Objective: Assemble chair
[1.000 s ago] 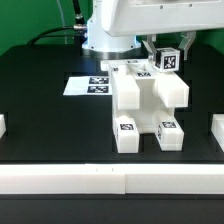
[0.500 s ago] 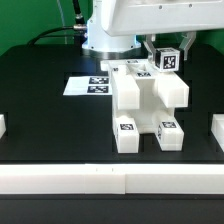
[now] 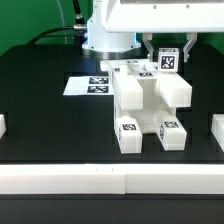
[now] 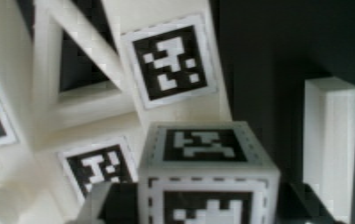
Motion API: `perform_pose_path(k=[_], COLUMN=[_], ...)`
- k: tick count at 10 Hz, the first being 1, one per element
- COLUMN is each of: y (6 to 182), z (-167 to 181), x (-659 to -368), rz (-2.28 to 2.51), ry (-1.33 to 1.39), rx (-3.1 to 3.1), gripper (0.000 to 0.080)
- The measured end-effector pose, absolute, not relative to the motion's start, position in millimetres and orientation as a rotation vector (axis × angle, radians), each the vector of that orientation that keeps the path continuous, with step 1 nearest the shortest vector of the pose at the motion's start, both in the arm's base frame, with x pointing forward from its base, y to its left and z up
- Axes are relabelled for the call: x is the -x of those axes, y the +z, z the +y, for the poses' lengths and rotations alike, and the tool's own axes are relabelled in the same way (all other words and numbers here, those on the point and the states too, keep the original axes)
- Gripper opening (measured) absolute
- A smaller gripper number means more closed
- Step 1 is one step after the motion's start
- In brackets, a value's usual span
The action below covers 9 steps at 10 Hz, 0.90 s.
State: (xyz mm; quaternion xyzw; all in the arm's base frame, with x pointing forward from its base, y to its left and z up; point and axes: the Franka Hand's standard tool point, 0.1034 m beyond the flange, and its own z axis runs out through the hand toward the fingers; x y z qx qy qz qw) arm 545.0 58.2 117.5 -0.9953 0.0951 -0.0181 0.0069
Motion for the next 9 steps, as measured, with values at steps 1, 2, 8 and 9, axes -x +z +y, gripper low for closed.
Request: perform_pose_path(k=[1, 2, 8, 9], y=[117.4, 117.4, 116.9, 116.8], z=[58.4, 58.4, 63.2, 64.1], x=[-544.9, -544.9, -544.4, -544.3], rz=[0.418, 0.480, 1.169, 1.268], ry=[-0.055, -0.055, -0.034, -0.030], rx=[3.098, 3.088, 2.869, 2.822], gripper=[0.0288, 0.0288, 0.0288, 0.0288])
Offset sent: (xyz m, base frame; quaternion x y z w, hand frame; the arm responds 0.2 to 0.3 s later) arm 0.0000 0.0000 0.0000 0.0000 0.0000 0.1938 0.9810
